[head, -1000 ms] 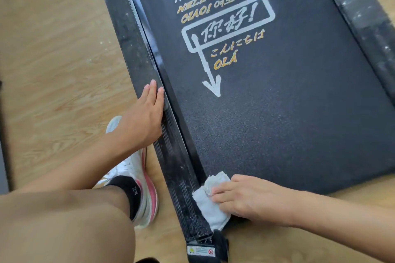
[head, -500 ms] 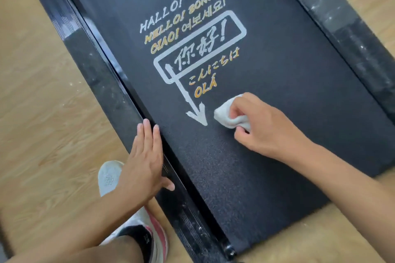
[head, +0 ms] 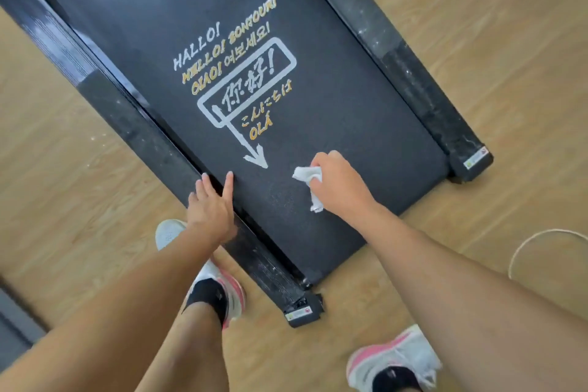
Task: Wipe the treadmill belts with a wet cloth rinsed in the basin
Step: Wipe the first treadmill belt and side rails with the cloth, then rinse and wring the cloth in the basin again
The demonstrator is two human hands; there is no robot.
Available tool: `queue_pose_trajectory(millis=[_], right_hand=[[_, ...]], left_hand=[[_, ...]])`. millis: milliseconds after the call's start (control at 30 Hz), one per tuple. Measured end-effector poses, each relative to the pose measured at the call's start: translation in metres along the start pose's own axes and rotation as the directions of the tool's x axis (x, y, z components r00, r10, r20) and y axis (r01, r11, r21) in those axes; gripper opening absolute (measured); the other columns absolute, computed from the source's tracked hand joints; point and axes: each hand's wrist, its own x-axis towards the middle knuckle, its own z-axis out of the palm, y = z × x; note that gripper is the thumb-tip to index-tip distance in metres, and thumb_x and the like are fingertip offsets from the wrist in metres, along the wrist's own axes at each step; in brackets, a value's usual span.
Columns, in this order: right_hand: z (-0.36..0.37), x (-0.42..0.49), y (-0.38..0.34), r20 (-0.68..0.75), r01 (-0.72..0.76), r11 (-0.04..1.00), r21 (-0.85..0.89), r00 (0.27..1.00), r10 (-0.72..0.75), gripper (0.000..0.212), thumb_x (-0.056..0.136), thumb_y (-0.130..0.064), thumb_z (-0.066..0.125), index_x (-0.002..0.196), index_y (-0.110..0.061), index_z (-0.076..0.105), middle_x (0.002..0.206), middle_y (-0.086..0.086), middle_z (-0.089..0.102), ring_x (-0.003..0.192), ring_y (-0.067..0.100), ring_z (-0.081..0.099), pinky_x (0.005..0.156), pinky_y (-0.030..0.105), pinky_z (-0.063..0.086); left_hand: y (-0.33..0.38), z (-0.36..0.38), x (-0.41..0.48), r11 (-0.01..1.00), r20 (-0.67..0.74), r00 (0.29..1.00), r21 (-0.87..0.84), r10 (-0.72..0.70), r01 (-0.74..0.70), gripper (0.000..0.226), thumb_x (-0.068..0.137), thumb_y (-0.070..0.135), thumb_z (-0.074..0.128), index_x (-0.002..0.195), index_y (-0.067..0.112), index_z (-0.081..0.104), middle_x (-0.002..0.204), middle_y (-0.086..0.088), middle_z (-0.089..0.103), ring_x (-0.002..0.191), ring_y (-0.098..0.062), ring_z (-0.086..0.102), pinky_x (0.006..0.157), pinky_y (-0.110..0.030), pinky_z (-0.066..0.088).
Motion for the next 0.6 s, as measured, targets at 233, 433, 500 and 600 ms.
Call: queue_pose_trajectory(millis=[233,433,500,600], right_hand=[[-0.218,-0.203,-0.067,-0.129,-0.145,0.989,-0.040,0.982,0.139,0.023,0.105,-0.030,0.051,0.122,-0.017,0.057,0.116,0.004,0.056,0.098,0.035,0.063,0.080,0.044,0.051],[-0.430,-0.401,-0.171,-0.341,-0.302,0.949,0.092,0.886,0.315,0.021,0.101,-0.030,0.055,0.116,-0.019,0.064,0.113,0.005,0.066,0.100,0.035,0.066,0.076,0.039,0.049],[-0.471,-0.440,-0.187,-0.405,-0.291,0.944,0.155,0.853,0.330,0.019,0.100,-0.031,0.056,0.114,-0.020,0.064,0.111,0.004,0.065,0.097,0.035,0.065,0.072,0.038,0.044],[-0.513,-0.480,-0.186,-0.489,-0.294,0.925,0.240,0.787,0.377,0.021,0.102,-0.032,0.055,0.117,-0.019,0.064,0.110,0.009,0.069,0.095,0.036,0.064,0.069,0.036,0.036]], left_hand=[[0.042,-0.201,-0.217,0.914,-0.065,0.968,-0.319,0.242,-0.250,0.105,0.093,0.023,0.058,0.164,0.024,-0.020,0.175,-0.009,0.001,0.161,-0.030,0.008,0.115,-0.044,0.042],[0.018,-0.410,-0.452,0.791,-0.183,0.862,-0.345,0.472,-0.506,0.098,0.091,0.013,0.052,0.166,0.025,-0.010,0.176,-0.001,0.003,0.161,-0.023,0.012,0.109,-0.046,0.046],[0.019,-0.459,-0.488,0.765,-0.200,0.827,-0.314,0.525,-0.562,0.095,0.095,0.016,0.052,0.166,0.026,-0.010,0.176,0.000,0.003,0.161,-0.022,0.012,0.112,-0.046,0.043],[0.036,-0.514,-0.517,0.763,-0.167,0.797,-0.230,0.581,-0.604,0.093,0.098,0.020,0.053,0.166,0.025,-0.011,0.176,0.002,-0.001,0.160,-0.025,0.017,0.113,-0.047,0.043]])
